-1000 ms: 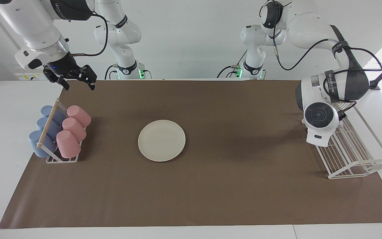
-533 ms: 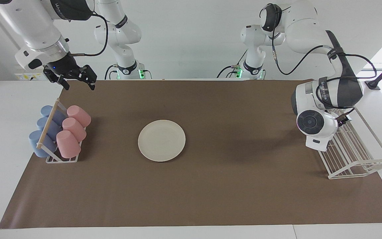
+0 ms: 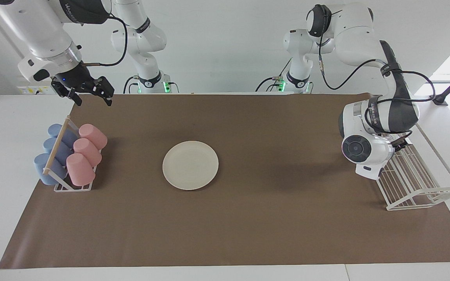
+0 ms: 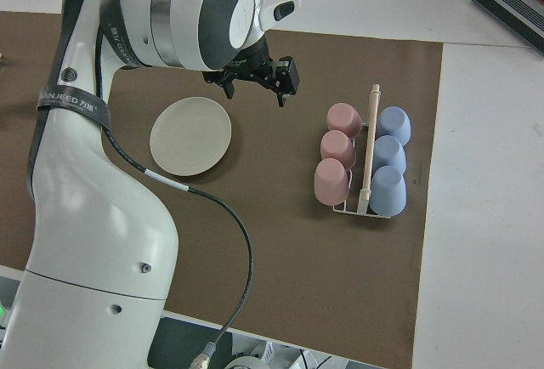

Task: Wipe plate with sponge

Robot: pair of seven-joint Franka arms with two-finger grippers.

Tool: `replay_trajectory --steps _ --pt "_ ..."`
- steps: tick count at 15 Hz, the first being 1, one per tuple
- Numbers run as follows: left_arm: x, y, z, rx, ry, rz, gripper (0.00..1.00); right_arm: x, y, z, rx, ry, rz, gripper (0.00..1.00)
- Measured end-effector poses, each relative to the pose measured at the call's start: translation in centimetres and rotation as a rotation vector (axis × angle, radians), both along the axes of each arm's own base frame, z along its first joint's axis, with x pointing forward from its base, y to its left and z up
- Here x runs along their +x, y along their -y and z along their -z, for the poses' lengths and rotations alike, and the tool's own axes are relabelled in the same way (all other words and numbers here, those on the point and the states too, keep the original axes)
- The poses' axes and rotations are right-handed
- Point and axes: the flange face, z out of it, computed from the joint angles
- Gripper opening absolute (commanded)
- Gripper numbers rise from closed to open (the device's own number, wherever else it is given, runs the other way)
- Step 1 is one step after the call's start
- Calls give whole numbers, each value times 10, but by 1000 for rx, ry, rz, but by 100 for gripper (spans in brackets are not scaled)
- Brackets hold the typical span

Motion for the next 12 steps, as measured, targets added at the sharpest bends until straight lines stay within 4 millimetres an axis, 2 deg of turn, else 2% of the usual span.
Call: replay_trajectory --steps 3,5,7,8,12 --pt "-1 6 -1 1 0 9 80 0 -5 0 -1 0 -3 100" --pt "-1 8 -1 4 -3 8 64 0 -6 0 -1 0 0 100" --pt "-2 7 -1 6 -6 5 9 0 -6 0 -1 0 1 100" --pt "-3 7 -2 8 -8 1 0 0 -6 0 -1 0 2 100" --pt "-5 5 -14 10 3 -8 0 0 -6 0 -2 0 6 100"
